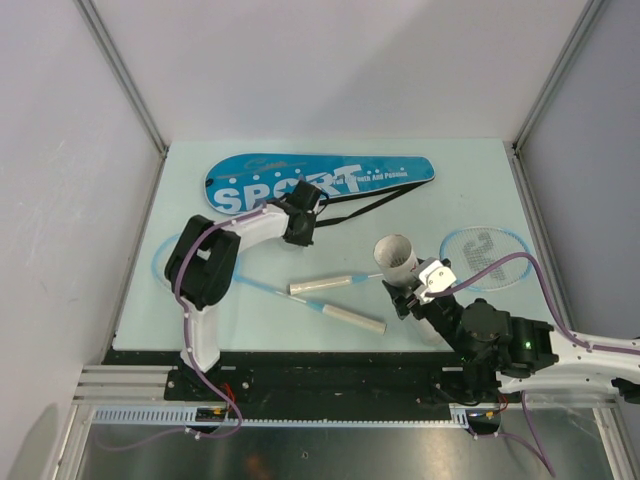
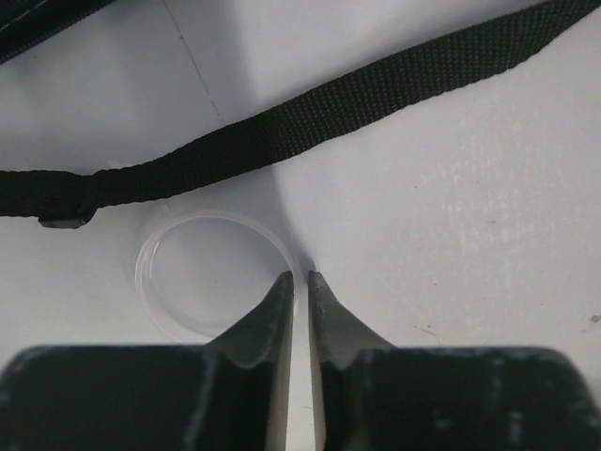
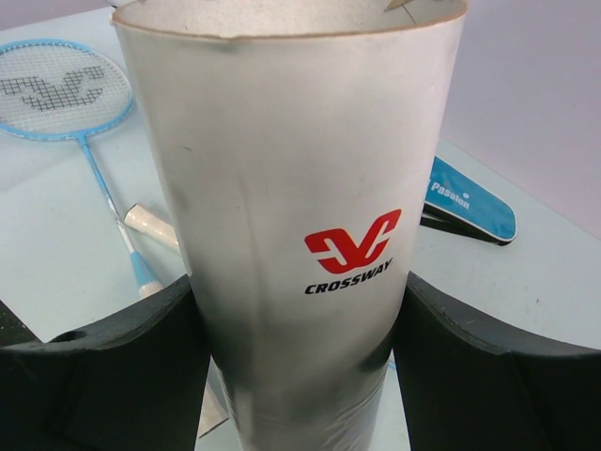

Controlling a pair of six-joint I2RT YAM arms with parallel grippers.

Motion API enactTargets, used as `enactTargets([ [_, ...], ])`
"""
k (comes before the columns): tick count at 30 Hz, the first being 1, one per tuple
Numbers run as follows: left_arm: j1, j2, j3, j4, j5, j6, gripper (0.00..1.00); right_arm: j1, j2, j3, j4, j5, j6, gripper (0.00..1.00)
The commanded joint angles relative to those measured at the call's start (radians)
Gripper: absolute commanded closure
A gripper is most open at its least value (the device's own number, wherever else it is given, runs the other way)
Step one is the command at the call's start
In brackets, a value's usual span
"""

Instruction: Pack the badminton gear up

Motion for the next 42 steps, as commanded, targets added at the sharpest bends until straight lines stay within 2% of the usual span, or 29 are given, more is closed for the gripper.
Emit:
enactTargets([
  [1, 0.020, 0.027, 0.014, -0.014, 0.025, -0.025, 0.90, 0.008, 0.014, 0.007, 0.008, 0.002, 0.044, 0.90],
  [3, 0.020, 0.004, -0.001, -0.015, 0.036, -0.037, 1.00, 0.008, 0.032, 0.007, 0.008, 0.023, 0.022, 0.89],
  [7, 0.020, -0.152, -0.055, 0.000, 0.117, -0.093, 1.00, 0.008, 0.061, 0.007, 0.009, 0.043, -0.013, 0.89],
  [8, 0.020, -0.257, -0.083, 0.009, 0.164, -0.098, 1.00, 0.006, 0.067, 0.007, 0.013, 0.035, -0.024, 0.89],
  [11, 0.026, -0.410, -0.118, 0.025, 0.273, -0.100, 1.00, 0.005, 0.106, 0.006, 0.035, 0.037, -0.069, 0.89],
  [12, 0.035, -0.508, -0.127, 0.028, 0.359, -0.098, 1.00, 0.003, 0.132, 0.007, 0.042, 0.037, -0.082, 0.89],
  [15, 0.057, -0.646, -0.176, 0.049, 0.506, -0.072, 1.00, -0.013, 0.172, 0.007, 0.069, 0.028, -0.128, 0.89],
  [16, 0.060, -0.729, -0.193, 0.066, 0.607, -0.057, 1.00, -0.026, 0.198, 0.009, 0.083, 0.019, -0.137, 0.89],
  [20, 0.064, -0.936, -0.280, 0.084, 0.799, 0.017, 1.00, -0.078, 0.244, 0.018, 0.091, -0.128, -0.168, 0.89],
  [25, 0.060, -1.168, -0.348, 0.109, 0.956, 0.084, 1.00, -0.115, 0.273, 0.036, 0.071, -0.355, -0.225, 0.89],
  [31, -0.026, -1.214, -0.396, 0.117, 1.002, 0.104, 1.00, -0.121, 0.287, 0.050, 0.051, -0.457, -0.251, 0.90],
  [35, -0.129, -1.187, -0.379, 0.117, 0.988, 0.123, 1.00, -0.121, 0.285, 0.052, 0.045, -0.468, -0.238, 0.91],
  [42, -0.207, -1.144, -0.362, 0.117, 0.935, 0.132, 1.00, -0.121, 0.279, 0.058, 0.048, -0.457, -0.222, 0.91],
])
